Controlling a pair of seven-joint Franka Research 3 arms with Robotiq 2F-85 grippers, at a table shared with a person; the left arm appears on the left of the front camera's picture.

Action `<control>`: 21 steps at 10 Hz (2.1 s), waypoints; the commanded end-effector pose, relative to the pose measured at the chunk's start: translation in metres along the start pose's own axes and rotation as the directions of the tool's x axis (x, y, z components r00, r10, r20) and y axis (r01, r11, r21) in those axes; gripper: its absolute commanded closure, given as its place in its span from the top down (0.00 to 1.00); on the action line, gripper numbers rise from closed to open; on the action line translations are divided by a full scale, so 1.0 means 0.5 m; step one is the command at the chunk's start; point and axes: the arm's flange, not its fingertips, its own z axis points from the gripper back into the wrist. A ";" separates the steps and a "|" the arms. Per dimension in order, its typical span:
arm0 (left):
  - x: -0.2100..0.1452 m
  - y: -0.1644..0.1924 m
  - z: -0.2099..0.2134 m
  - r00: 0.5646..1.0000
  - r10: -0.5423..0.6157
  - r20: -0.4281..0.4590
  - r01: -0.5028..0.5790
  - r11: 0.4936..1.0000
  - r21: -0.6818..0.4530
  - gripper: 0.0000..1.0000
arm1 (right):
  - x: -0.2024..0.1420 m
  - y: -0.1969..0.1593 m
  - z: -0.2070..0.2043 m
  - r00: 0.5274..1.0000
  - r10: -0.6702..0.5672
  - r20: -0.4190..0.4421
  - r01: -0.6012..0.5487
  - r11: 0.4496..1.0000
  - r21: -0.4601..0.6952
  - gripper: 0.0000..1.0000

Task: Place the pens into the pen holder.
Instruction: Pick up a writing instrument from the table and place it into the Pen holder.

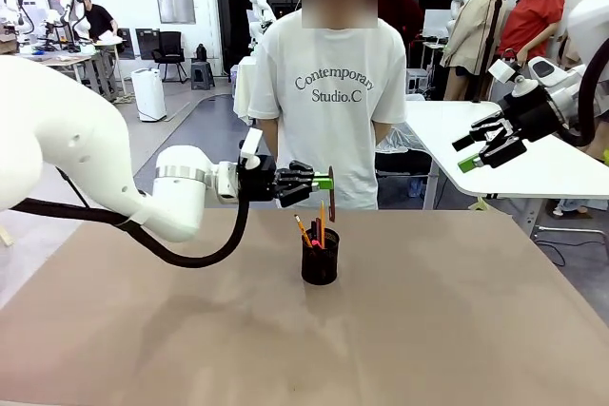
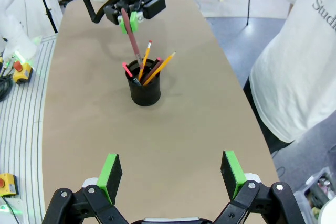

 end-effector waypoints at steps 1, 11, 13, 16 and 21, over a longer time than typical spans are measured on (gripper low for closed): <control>-0.020 0.015 -0.006 0.999 0.031 -0.006 -0.032 0.999 -0.042 0.00 | 0.002 0.005 0.002 1.000 0.001 -0.001 -0.001 1.000 -0.006 1.00; -0.087 -0.008 0.012 0.992 0.086 -0.092 -0.090 0.995 -0.033 0.00 | 0.002 0.005 0.002 1.000 0.001 -0.001 -0.001 1.000 -0.006 1.00; -0.086 -0.008 0.017 0.991 0.084 -0.105 -0.088 0.996 -0.030 0.37 | 0.002 0.005 0.002 1.000 0.001 -0.001 -0.001 1.000 -0.006 1.00; -0.085 -0.007 0.020 0.991 0.084 -0.103 -0.087 0.996 -0.031 0.96 | 0.002 0.005 0.002 1.000 0.001 -0.001 -0.001 1.000 -0.006 1.00; -0.081 -0.009 0.022 0.990 0.084 -0.115 -0.089 0.995 -0.040 1.00 | 0.002 0.005 0.002 1.000 0.001 -0.001 -0.001 1.000 -0.006 1.00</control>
